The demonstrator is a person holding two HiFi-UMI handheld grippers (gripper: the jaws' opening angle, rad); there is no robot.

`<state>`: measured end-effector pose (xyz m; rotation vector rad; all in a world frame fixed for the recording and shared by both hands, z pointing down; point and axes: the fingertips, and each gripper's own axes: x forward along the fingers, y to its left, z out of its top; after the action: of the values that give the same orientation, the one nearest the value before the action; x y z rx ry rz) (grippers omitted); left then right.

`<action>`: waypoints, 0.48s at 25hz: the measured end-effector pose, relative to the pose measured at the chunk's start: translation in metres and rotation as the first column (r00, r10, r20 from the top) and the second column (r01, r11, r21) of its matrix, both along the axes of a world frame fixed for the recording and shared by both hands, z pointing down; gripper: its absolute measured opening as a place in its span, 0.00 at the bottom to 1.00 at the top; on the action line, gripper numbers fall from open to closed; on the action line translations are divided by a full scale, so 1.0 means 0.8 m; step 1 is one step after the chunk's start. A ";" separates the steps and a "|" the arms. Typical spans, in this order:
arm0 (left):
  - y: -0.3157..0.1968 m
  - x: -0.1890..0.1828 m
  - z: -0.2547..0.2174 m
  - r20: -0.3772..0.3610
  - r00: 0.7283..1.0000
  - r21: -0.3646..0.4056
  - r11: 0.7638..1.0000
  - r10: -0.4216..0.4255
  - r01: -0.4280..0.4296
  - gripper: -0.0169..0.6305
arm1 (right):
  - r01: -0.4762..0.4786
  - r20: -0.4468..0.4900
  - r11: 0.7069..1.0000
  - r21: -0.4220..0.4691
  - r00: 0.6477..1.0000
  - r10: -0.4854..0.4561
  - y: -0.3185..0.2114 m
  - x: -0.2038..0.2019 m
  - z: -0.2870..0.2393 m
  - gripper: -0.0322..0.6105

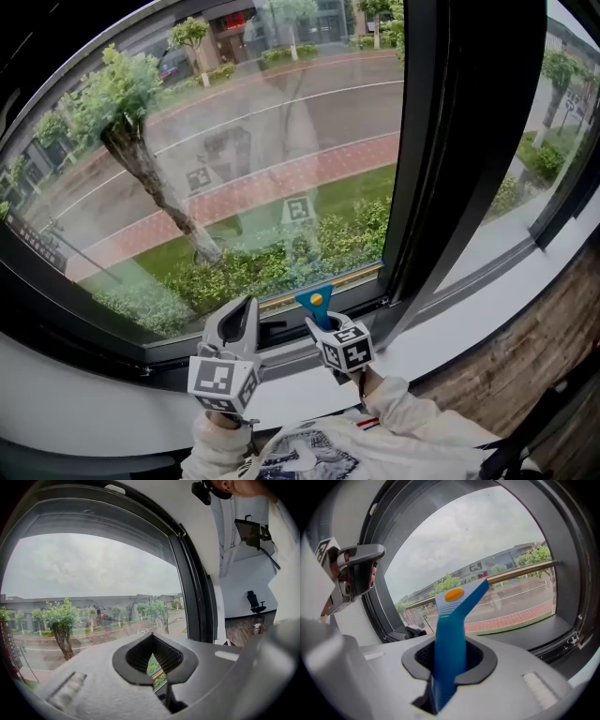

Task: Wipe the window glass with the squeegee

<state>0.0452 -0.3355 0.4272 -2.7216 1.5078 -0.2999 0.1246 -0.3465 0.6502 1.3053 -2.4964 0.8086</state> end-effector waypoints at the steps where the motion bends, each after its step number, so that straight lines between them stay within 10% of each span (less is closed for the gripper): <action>1: 0.000 0.002 0.003 0.000 1.000 -0.004 1.000 -0.002 0.002 0.03 | 0.003 -0.011 1.000 -0.002 1.000 -0.003 0.000 0.002 0.005 0.17; 12: 0.008 -0.001 0.013 0.003 0.999 -0.015 0.999 -0.051 0.051 0.03 | 0.015 -0.080 1.000 -0.001 0.997 -0.015 0.001 0.007 0.028 0.17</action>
<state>0.0443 -0.3288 0.4376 -2.6957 1.5834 -0.3169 0.1300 -0.3454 0.6726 1.2914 -2.4406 0.7381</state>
